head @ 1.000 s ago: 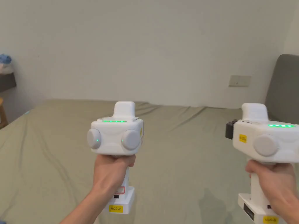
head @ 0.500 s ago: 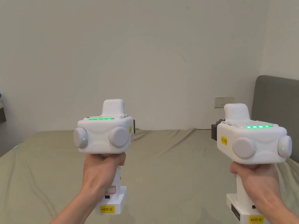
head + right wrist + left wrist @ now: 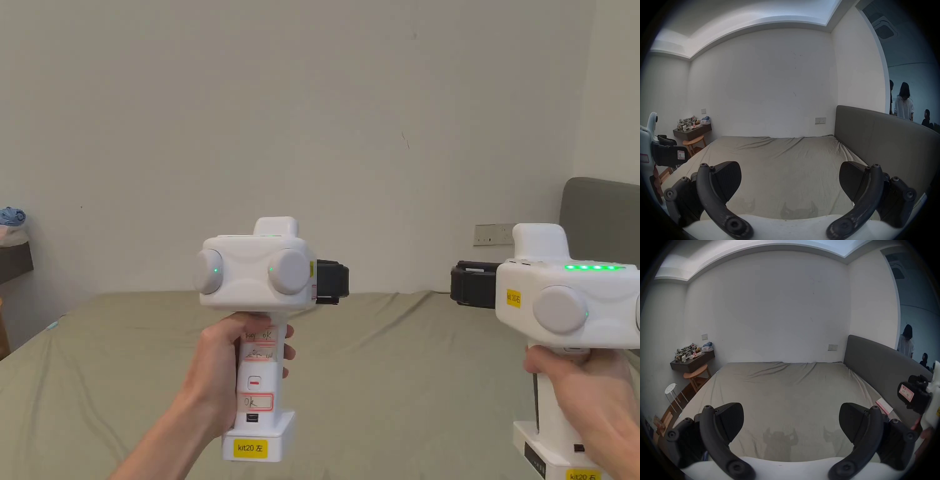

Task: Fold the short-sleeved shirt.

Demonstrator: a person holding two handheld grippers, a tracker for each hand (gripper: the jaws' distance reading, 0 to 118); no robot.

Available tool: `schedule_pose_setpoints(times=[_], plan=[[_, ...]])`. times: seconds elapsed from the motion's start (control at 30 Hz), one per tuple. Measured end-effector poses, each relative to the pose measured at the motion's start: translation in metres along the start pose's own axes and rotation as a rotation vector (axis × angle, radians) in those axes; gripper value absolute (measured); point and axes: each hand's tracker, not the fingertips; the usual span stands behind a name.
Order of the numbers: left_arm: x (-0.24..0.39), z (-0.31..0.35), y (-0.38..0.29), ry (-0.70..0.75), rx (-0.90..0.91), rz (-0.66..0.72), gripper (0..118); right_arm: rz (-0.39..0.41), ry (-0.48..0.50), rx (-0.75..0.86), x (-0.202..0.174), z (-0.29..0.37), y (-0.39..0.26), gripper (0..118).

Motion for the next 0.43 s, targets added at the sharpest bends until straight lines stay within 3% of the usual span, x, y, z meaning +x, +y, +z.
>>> schedule_pose_setpoints(times=[0.2,0.33,0.43], plan=[[0.0,0.0,0.006,0.082,0.044,-0.087,115,-0.004,0.03,-0.001,0.002,0.007,0.003,118],[0.005,0.033,0.002,-0.059,0.021,0.08,116,-0.009,0.047,0.002,-0.001,0.011,0.007,118],[-0.012,0.017,0.004,0.037,0.07,0.075,116,0.01,0.052,0.001,-0.002,0.012,0.008,118]])
